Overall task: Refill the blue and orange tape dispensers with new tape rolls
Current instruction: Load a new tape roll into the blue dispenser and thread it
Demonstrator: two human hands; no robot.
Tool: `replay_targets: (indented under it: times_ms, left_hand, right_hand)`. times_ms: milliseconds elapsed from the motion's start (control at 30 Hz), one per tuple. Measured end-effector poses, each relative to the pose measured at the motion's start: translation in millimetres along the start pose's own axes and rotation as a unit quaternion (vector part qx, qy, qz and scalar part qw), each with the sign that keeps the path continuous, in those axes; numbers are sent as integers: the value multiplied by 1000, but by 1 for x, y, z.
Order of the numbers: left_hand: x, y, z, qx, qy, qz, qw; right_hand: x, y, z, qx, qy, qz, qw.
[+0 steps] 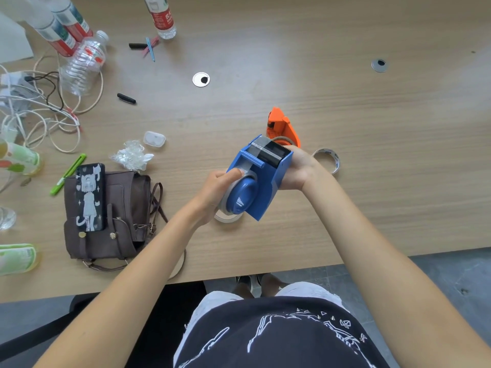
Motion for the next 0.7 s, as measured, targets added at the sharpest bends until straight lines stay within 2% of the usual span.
replay_targets:
  times_ms: [300,400,500,567,700]
  left_hand:
    - [21,-2,12,-58,-58,16,996]
    - [33,-6,16,-57,-89,30,994]
    - [56,-12,23,-58,-165,47,983]
    - [74,-16,31,-72,-204,69,974]
    - [104,-27,36,-122,-249,86,957]
  right_hand:
    - [24,12,-16,-27,2,5,1000]
    - [45,18,-13,-11,-80,18,997]
    - [64,25,-5,-107,-197,129,966]
    - [72,21,-6,-189,-185,156,952]
    - [91,14,-18,-311,-99,213,921]
Point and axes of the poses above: each hand's wrist, its own x-axis towards the middle knuckle, its own z-axis out of the back of the hand, y = z × x, the point moved 1 cm from there along x, towards the middle knuckle, and after that the axes turned 4 degrees about x, right-handed, at the moved point
